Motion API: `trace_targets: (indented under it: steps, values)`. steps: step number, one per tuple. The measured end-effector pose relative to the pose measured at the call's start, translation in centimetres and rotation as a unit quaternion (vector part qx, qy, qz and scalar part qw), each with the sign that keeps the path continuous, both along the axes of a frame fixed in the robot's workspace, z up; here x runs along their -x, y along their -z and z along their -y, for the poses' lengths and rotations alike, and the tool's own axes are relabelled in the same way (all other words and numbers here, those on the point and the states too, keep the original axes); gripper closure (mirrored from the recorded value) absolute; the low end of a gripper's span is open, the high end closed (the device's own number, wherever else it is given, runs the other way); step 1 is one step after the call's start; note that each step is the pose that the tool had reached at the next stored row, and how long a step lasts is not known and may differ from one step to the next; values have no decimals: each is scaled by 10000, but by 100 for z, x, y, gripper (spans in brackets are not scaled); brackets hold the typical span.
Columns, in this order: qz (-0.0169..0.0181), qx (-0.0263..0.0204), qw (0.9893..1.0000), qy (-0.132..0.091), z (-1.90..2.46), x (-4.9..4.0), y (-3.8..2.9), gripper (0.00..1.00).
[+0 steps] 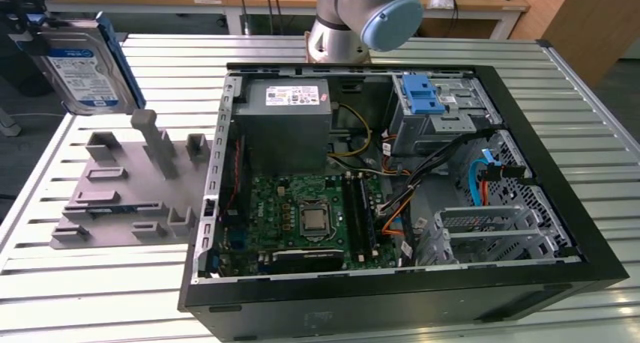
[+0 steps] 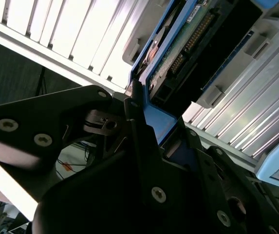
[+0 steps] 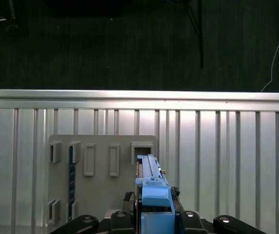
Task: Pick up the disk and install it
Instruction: 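Pick up the disk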
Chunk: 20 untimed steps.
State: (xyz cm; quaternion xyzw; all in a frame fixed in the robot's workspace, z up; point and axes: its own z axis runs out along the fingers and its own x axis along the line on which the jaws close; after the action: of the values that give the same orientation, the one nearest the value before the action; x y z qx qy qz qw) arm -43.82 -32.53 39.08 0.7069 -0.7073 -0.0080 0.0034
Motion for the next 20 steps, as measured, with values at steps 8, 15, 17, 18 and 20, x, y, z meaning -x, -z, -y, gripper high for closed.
trace_targets:
  steps: [8,15,17,18,20]
  values:
    - [0,0,10000,0,-1,0,-69,64]
    - [0,0,10000,0,-2,0,-149,64]
    - [0,0,10000,0,-2,0,-177,64]
    - [1,0,10000,0,-2,0,-190,64]
    - [1,0,10000,0,-3,0,-214,64]
